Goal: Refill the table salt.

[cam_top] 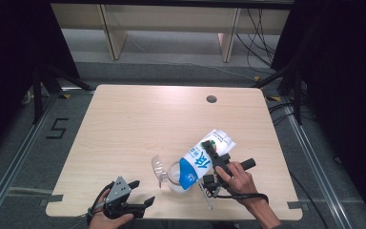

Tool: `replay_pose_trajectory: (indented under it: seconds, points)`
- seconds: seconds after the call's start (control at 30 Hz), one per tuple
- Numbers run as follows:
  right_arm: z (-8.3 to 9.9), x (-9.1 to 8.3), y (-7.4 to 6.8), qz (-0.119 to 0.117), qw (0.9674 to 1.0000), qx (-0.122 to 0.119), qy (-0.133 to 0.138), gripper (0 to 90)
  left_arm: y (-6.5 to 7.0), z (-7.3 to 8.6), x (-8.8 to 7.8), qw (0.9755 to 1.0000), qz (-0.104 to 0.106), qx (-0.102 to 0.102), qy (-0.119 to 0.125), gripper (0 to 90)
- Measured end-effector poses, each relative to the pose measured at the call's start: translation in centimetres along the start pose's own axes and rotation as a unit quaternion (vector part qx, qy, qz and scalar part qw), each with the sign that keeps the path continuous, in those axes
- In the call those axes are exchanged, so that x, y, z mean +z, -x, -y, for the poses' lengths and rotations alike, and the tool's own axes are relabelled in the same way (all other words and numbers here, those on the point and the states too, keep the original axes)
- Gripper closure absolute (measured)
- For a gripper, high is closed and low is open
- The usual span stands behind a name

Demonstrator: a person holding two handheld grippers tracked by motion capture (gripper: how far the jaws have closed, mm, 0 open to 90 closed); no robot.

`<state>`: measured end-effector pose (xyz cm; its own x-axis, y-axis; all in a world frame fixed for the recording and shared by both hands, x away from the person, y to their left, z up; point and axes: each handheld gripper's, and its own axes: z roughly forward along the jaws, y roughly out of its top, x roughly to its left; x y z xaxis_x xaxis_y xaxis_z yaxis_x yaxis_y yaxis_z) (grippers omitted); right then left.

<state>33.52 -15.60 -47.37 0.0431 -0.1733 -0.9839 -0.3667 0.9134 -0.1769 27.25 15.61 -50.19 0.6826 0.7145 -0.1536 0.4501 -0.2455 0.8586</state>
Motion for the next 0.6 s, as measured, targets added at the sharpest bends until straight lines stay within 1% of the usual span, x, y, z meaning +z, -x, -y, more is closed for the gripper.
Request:
replay_pose_trajectory:
  seconds: [0.03,0.07,0.2,0.23,0.5,0.53,0.6]
  points:
    - [-0.02,0.03,0.22,0.005,0.9999,-0.013,0.004,64.9,-0.01,0.00,0.00,1.0000,0.000,0.000,0.000,20.9]
    - [-0.02,0.03,0.25,0.005,0.9999,-0.015,0.004,64.9,-0.01,0.00,0.00,1.0000,0.000,0.000,0.000,20.9]
    - [-0.02,0.03,0.25,0.005,0.9999,-0.016,0.004,64.9,0.00,0.00,0.01,1.0000,0.000,0.000,0.000,20.9]
    - [0.02,0.00,0.04,0.002,1.0000,-0.003,0.000,65.0,0.00,0.00,0.00,1.0000,0.000,0.000,0.000,20.9]
    - [0.02,-0.01,0.06,0.002,1.0000,-0.003,-0.001,65.3,0.02,0.00,0.03,1.0000,-0.001,-0.002,0.001,20.9]
    - [0.02,0.08,0.02,0.010,0.9999,-0.006,0.007,65.4,0.01,0.00,0.02,1.0000,-0.001,-0.001,0.001,20.9]
    - [0.00,0.06,0.03,0.009,0.9999,-0.007,0.006,65.5,0.01,0.00,0.02,1.0000,-0.001,-0.002,0.001,20.9]
